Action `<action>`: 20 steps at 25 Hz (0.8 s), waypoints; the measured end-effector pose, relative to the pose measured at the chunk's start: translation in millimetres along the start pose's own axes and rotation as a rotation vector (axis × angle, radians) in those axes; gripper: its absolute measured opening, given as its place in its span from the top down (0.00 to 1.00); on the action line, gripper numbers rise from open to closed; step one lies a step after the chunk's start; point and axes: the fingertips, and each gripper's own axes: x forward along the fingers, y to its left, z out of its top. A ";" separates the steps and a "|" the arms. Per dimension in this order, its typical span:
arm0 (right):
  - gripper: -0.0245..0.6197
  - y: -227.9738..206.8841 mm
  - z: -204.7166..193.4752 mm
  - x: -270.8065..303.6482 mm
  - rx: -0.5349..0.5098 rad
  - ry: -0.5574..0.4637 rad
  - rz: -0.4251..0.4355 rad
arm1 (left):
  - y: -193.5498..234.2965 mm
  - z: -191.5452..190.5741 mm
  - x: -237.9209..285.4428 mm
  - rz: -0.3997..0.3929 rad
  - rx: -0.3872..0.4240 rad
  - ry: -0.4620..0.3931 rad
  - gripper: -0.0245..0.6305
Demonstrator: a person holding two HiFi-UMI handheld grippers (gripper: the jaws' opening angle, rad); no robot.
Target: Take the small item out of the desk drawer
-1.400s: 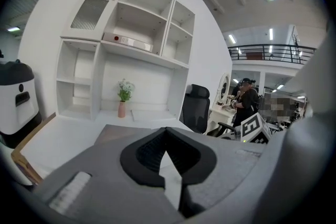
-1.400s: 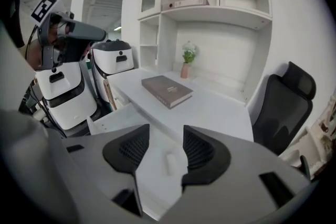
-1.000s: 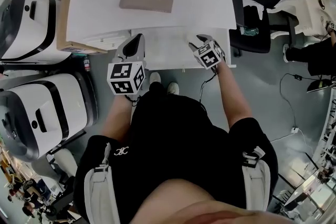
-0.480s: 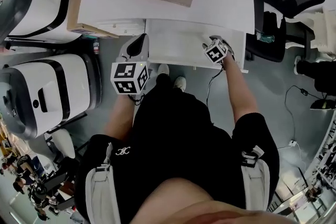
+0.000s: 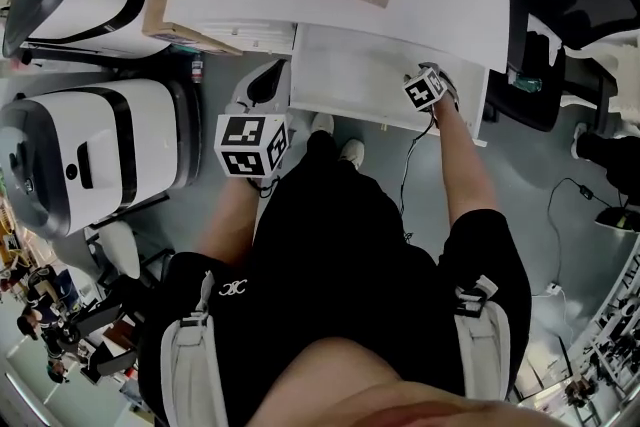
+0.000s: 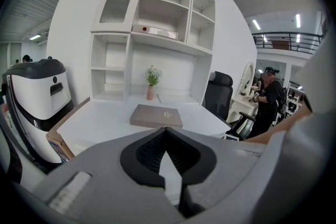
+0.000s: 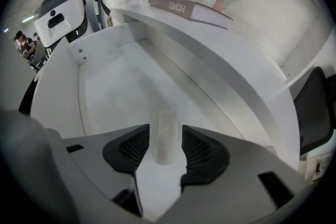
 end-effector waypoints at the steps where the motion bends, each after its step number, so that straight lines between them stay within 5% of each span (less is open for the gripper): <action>1: 0.66 -2.0 -0.9 3.4 0.022 0.008 -0.004 | -0.1 -0.7 -0.2 0.001 0.002 0.002 0.94; 4: 0.69 -3.0 -7.2 13.2 0.058 0.058 -0.018 | 1.6 -2.4 -1.6 0.002 0.006 0.007 0.94; 6: 0.79 -1.1 -8.5 14.0 0.080 0.059 -0.017 | 1.9 -2.8 -2.4 0.003 0.006 0.007 0.94; 14: 0.81 -4.6 20.5 -18.8 0.134 -0.107 -0.014 | -0.8 8.4 -1.5 -0.009 0.012 -0.017 0.94; 20: 0.81 -1.3 44.6 -73.5 0.068 -0.271 0.010 | -22.0 27.5 6.5 -0.068 0.034 -0.050 0.94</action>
